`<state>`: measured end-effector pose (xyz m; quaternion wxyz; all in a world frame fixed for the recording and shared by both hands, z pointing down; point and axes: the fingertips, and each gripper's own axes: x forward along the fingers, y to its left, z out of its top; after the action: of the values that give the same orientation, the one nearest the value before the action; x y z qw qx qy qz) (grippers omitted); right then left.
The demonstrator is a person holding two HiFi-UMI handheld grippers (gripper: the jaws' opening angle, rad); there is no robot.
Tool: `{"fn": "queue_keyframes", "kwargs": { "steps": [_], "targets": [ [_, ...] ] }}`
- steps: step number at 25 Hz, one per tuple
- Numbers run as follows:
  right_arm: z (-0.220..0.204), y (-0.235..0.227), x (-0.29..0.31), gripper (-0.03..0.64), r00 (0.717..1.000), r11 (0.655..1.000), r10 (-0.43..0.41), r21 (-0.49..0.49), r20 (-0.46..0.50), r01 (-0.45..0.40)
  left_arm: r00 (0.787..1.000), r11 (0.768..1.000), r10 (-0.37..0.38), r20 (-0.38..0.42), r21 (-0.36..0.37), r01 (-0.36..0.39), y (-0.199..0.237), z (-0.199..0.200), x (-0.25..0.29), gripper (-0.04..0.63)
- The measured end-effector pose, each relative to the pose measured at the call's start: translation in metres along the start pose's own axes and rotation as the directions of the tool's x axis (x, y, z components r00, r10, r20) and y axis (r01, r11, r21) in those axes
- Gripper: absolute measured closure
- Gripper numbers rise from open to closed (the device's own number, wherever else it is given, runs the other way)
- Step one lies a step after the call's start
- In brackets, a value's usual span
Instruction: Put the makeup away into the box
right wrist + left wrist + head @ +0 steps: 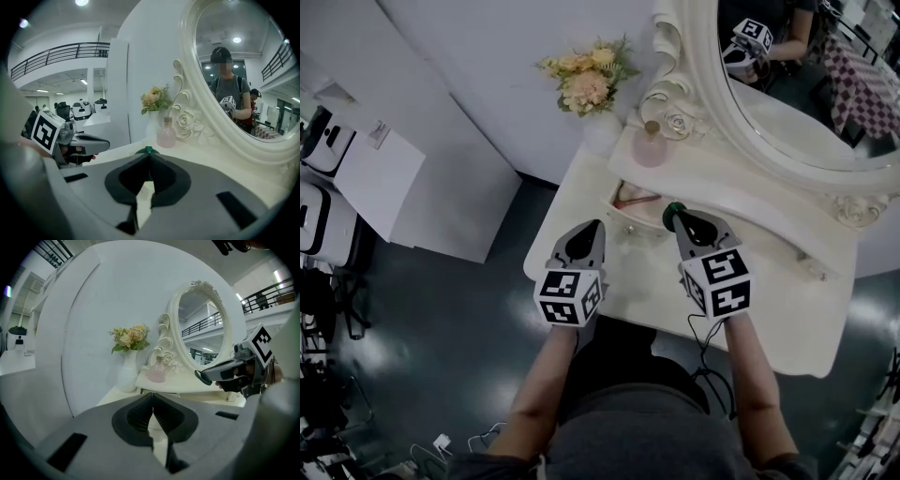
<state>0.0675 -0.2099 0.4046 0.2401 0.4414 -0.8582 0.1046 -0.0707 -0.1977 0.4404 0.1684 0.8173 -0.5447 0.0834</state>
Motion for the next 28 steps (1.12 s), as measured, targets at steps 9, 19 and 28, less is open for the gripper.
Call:
{"fn": "queue_keyframes", "kwargs": {
  "steps": [9, 19, 28],
  "targets": [
    [0.010, 0.003, 0.040, 0.612, 0.999, 1.000, 0.007, -0.016, -0.041, -0.008, 0.999, 1.000, -0.024, -0.021, -0.015, 0.024, 0.029, 0.004, 0.026, 0.589],
    [-0.004, 0.016, 0.076, 0.612, 0.991, 0.999, 0.040, -0.020, -0.124, -0.043, 0.998, 0.998, -0.042, -0.048, -0.041, 0.040, 0.052, -0.003, 0.041, 0.589],
    [-0.026, 0.020, 0.099, 0.612, 0.975, 0.999, 0.034, -0.028, -0.218, -0.041, 0.996, 0.997, -0.045, -0.073, -0.067, 0.040, 0.071, -0.012, 0.047, 0.589]
  ]
}}
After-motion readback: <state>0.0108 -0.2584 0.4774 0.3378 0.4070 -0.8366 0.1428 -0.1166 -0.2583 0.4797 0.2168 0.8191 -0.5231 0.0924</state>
